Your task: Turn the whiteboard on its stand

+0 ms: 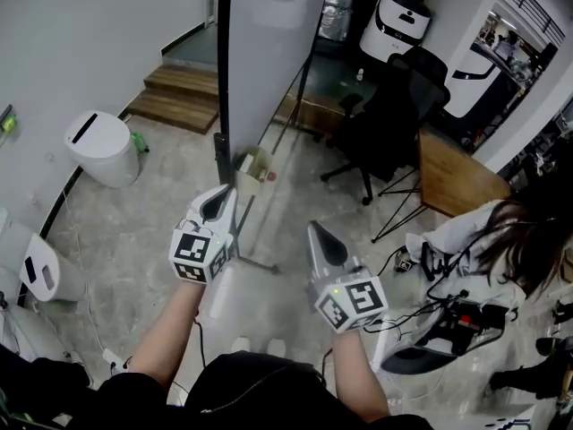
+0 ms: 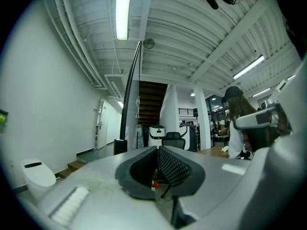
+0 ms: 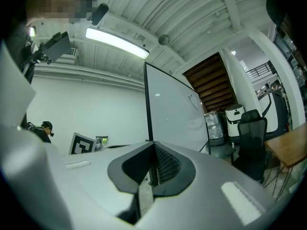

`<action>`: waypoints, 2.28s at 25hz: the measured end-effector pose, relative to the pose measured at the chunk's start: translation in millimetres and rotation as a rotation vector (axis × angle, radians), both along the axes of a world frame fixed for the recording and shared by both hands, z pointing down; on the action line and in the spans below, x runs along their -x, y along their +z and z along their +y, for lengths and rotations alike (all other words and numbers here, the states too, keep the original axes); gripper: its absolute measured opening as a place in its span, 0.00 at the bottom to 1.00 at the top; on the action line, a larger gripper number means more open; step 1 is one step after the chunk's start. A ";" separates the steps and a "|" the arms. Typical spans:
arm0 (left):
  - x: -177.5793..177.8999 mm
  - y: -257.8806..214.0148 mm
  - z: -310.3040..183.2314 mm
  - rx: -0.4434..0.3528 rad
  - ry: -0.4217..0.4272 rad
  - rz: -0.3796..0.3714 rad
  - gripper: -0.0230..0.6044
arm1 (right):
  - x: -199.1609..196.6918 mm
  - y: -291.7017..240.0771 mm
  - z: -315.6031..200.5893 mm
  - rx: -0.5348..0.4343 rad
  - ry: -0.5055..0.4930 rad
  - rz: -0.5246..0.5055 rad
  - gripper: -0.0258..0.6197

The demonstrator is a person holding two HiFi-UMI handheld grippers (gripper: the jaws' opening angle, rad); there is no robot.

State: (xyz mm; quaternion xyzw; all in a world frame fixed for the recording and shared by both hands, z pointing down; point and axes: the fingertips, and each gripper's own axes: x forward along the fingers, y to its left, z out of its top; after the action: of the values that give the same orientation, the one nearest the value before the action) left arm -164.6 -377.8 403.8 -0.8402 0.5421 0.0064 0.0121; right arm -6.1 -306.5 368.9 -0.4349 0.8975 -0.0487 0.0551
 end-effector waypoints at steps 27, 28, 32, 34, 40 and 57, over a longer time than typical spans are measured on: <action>62.3 37.5 -142.6 0.063 -0.126 -0.050 0.54 | -2.8 25.8 -30.5 0.055 0.025 0.033 0.05; 61.3 36.9 -146.3 0.061 -0.125 -0.052 0.54 | -4.8 25.8 -30.3 0.054 0.031 0.032 0.05; 54.9 35.3 -156.6 0.058 -0.115 -0.066 0.52 | -11.7 27.3 -28.3 0.057 0.055 0.024 0.05; 53.6 34.8 -159.1 0.060 -0.113 -0.069 0.52 | -15.0 28.1 -26.1 0.061 0.066 0.021 0.05; 57.7 43.8 -169.9 0.072 -0.129 -0.050 0.47 | -26.6 36.4 -22.9 0.066 0.100 0.007 0.05; 52.1 40.8 -165.7 0.098 -0.141 -0.038 0.33 | -41.1 32.3 -4.0 0.063 0.131 0.003 0.05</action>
State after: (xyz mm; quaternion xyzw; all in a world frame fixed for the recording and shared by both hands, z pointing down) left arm -216.8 -543.5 444.6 -0.7995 0.5992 -0.0371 -0.0182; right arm 35.0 -310.5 401.2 -0.4945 0.8651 -0.0722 0.0431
